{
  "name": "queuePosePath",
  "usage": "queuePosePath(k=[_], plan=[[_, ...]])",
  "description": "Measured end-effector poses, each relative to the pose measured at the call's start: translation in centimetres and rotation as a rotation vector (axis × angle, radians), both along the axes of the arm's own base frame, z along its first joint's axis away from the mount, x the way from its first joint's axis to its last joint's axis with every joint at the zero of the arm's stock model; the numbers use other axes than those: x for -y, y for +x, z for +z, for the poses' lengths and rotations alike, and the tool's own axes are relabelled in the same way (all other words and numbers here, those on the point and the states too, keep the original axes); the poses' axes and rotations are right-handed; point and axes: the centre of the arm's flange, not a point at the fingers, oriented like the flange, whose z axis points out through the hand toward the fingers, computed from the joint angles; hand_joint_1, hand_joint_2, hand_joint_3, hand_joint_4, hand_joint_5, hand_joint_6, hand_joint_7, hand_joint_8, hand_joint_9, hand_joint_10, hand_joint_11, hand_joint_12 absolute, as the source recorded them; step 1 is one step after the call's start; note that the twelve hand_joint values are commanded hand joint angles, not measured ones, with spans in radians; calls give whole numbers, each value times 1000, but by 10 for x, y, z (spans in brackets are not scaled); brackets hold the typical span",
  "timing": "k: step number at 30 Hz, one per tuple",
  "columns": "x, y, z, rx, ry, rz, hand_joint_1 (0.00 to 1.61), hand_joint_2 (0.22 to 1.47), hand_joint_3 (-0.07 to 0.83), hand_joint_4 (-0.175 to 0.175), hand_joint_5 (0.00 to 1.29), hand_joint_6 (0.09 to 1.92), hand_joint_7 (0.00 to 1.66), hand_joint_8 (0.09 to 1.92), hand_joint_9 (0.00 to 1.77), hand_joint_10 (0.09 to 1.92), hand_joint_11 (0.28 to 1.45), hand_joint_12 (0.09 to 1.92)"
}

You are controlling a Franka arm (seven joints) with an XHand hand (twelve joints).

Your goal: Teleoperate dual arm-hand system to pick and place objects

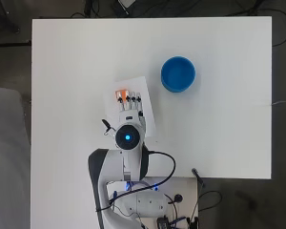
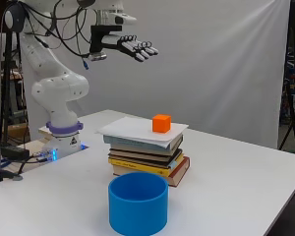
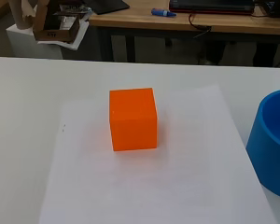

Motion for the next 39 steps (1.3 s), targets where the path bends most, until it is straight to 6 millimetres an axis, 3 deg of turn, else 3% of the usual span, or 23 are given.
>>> queuePosePath(k=[6, 11, 17, 19, 22, 26, 30, 35, 39], plan=[[0, 0, -3, 15, 36, 13, 178, 930, 0, 56, 215, 87, 277, 87, 420, 87, 467, 87], [-7, 10, -20, 37, 135, 14, 253, 941, 2, 70, 263, 87, 373, 87, 531, 87, 519, 87], [-24, 49, -36, 69, 153, -47, 238, 927, -4, 83, 160, 87, 110, 87, 246, 87, 447, 87], [-26, 62, -40, 128, 170, -68, 244, 926, -3, 95, 181, 87, 134, 87, 285, 87, 463, 87], [-29, 85, -47, 191, 181, -100, 300, 923, -2, 104, 269, 87, 343, 87, 507, 87, 560, 87], [-26, 104, -83, 102, 216, -123, 333, 916, -3, 90, 189, 87, 334, 87, 519, 87, 577, 87], [-16, 97, -112, 70, 239, -130, 205, 900, -5, 69, 103, 87, 213, 87, 411, 87, 516, 87], [-13, 66, -144, 80, 196, -74, 229, 932, 9, 52, 75, 87, 198, 87, 369, 87, 491, 87], [-13, 53, -162, 101, 117, -8, 246, 952, 13, 42, 110, 87, 221, 87, 385, 87, 500, 87]])
